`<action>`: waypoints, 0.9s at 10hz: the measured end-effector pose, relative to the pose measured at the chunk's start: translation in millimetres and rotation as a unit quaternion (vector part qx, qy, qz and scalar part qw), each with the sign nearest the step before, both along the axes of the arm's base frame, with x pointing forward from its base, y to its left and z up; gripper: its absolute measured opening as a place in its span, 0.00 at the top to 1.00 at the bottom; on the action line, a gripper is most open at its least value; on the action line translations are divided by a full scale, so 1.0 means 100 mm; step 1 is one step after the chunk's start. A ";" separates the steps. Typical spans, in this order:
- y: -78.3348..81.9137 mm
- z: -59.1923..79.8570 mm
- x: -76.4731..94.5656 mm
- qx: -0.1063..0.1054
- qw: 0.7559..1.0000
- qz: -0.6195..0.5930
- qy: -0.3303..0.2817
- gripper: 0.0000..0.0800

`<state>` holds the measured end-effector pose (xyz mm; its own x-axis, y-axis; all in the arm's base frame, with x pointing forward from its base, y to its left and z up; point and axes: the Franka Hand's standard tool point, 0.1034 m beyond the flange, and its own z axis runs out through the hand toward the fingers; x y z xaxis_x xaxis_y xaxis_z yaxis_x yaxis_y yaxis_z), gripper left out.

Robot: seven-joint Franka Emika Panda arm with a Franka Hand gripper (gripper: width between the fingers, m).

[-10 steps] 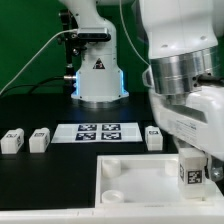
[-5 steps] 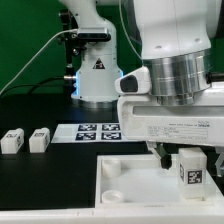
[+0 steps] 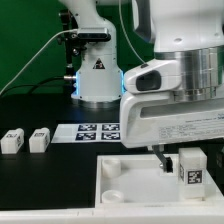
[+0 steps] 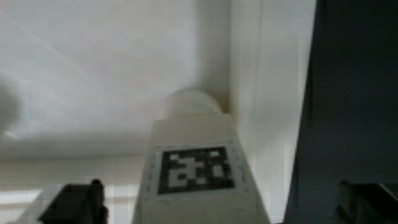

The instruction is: Assemble one leg

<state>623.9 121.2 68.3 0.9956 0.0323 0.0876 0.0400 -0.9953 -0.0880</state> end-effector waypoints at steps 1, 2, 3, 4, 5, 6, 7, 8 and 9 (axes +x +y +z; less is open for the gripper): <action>0.00 0.00 0.00 0.002 1.000 -0.017 0.002 0.19; 0.00 0.00 0.00 0.002 1.000 -0.017 0.002 0.32; 0.00 0.00 0.00 0.002 1.000 -0.018 0.002 0.49; 0.01 0.00 0.00 0.011 0.997 -0.081 0.008 0.49; 0.01 0.00 0.00 0.014 0.993 -0.119 0.012 0.63; 0.01 0.00 0.00 0.019 0.984 -0.174 0.017 0.63; 0.01 0.02 0.02 0.023 0.965 -0.262 0.025 0.63; 0.02 0.03 0.04 0.026 0.943 -0.330 0.030 0.63; 0.02 0.03 0.04 0.031 0.904 -0.424 0.037 0.63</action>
Offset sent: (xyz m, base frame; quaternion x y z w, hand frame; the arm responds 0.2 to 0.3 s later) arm 0.0000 0.0000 0.0000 0.0000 0.0000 0.2667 0.9638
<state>627.9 123.4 70.8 0.6626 -0.7489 -0.0044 -0.7442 -0.6578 -0.1158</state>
